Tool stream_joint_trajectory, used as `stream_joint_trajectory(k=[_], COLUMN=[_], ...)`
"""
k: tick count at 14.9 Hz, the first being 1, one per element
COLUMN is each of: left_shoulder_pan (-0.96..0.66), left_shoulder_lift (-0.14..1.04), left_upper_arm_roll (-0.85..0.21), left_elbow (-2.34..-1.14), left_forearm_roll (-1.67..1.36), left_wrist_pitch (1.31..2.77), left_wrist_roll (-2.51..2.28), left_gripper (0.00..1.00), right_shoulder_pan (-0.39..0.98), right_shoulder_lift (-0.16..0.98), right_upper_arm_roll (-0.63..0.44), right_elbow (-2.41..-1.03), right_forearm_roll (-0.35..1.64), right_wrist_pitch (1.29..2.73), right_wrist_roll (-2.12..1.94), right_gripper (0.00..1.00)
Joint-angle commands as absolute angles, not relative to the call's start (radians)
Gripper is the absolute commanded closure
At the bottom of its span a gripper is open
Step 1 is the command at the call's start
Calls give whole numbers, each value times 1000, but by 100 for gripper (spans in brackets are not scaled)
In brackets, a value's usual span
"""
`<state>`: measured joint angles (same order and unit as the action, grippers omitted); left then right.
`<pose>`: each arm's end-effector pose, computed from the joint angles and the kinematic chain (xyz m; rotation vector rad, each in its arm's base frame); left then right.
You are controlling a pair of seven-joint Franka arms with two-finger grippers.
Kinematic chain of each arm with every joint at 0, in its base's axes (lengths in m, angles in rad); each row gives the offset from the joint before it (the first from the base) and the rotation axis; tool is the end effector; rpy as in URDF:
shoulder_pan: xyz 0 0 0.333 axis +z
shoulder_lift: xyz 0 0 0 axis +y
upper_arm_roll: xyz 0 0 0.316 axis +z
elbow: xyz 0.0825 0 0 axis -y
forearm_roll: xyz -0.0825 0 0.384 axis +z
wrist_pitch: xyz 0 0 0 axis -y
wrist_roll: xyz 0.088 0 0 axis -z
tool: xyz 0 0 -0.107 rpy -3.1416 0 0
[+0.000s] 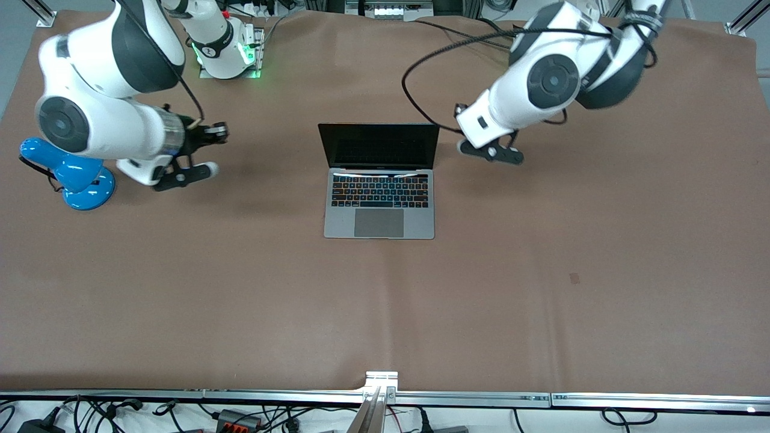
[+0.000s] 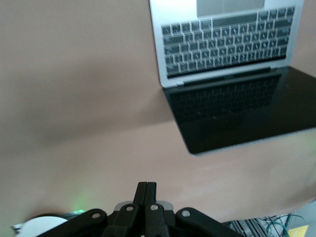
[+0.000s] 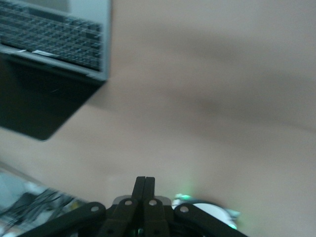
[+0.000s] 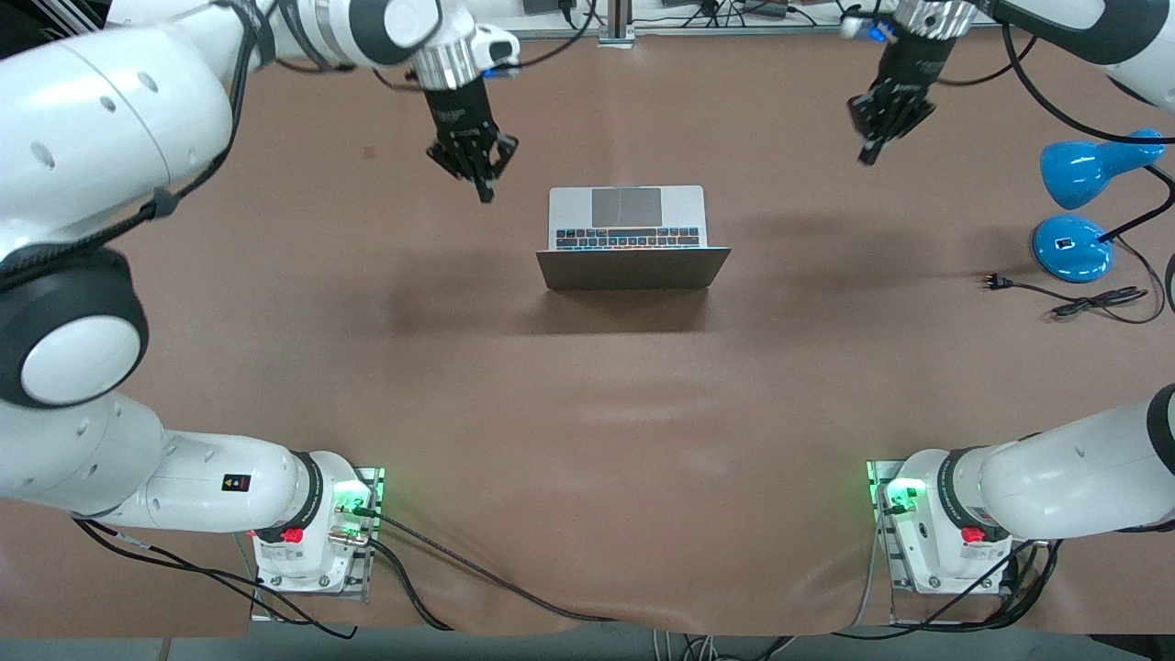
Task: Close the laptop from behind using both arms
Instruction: 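Move both grippers behind the laptop screen and push it forward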
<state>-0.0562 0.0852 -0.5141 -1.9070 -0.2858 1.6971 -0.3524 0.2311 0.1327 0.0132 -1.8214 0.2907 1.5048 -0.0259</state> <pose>0.4487 -0.3132 0.4416 2.9178 -0.2120 -0.5877 0.5212 0.1629 0.4380 -2.8032 -0.3139 0.6865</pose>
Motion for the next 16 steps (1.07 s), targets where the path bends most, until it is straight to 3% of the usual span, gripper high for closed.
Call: stream_joint_trajectory(k=[1, 4, 6, 11, 16], left_shoulder_pan=[-43, -43, -46, -35, -34], left_shoulder_lift=[-49, -51, -26, 32, 98], left_upper_arm_roll=[-612, -716, -764, -775, -770], left_elbow=[-2075, -2155, -2227, -2209, -2181], left_forearm_roll=[-350, -351, -350, -325, -242], left_wrist_pitch=[1792, 1897, 2055, 2115, 2163], left_wrist_roll=[-380, -443, -506, -512, -514], left_gripper=[100, 100, 100, 100, 100], right_shoulder_pan=[316, 469, 578, 751, 750], right_shoulder_lift=[72, 3, 0, 3, 71], right_upper_arm_roll=[5, 5, 5, 5, 2], right_elbow=[-1917, -2070, -2117, -2155, -2161], right_forearm_roll=[386, 419, 423, 426, 423], right_wrist_pitch=[1546, 1704, 1773, 1821, 2017], right_wrist_roll=[-26, 9, 70, 288, 285], right_gripper=[100, 100, 100, 100, 100])
